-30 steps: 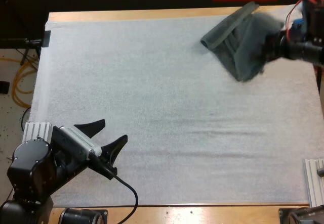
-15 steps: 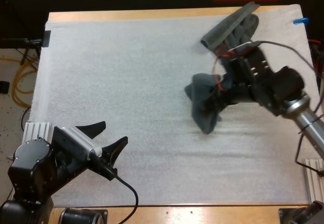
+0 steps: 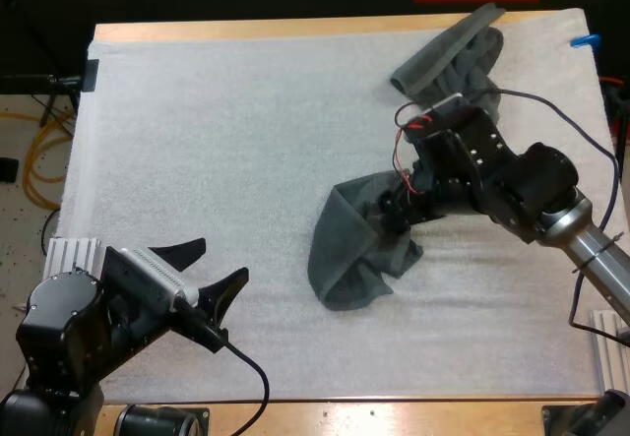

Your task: Pick towel from pile fold and stack

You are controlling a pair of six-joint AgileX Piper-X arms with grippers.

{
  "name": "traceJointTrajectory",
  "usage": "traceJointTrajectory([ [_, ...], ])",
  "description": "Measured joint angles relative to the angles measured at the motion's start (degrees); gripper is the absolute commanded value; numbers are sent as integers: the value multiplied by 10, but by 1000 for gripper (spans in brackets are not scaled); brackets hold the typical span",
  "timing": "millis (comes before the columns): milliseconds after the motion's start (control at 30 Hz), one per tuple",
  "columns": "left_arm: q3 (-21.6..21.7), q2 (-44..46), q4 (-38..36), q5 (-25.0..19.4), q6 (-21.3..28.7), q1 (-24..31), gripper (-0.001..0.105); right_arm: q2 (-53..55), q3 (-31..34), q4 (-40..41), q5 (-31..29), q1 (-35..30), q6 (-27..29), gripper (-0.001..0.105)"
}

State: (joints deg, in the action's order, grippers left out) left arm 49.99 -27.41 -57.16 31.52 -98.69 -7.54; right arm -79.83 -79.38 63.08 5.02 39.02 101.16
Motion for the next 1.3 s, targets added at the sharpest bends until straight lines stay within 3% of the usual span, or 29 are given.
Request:
traceJointTrajectory([
  [233,0,0,-70,-11,1,0,64,0,63,-1,-1,0,0,72],
  [433,0,0,-105,-14,1,0,64,-8,135,-76,5,0,-25,72],
  [667,0,0,-146,-14,1,0,64,-103,141,-150,13,0,-64,72],
  [900,0,0,-161,-14,1,0,64,-189,141,-215,70,0,-88,71],
  [1000,0,0,-161,-14,1,0,64,-209,141,-231,103,0,-98,64],
  [1200,0,0,-161,-14,1,0,64,-233,141,-247,106,0,-122,47],
  [1300,0,0,-161,-14,1,0,64,-237,141,-253,106,0,-129,30],
])
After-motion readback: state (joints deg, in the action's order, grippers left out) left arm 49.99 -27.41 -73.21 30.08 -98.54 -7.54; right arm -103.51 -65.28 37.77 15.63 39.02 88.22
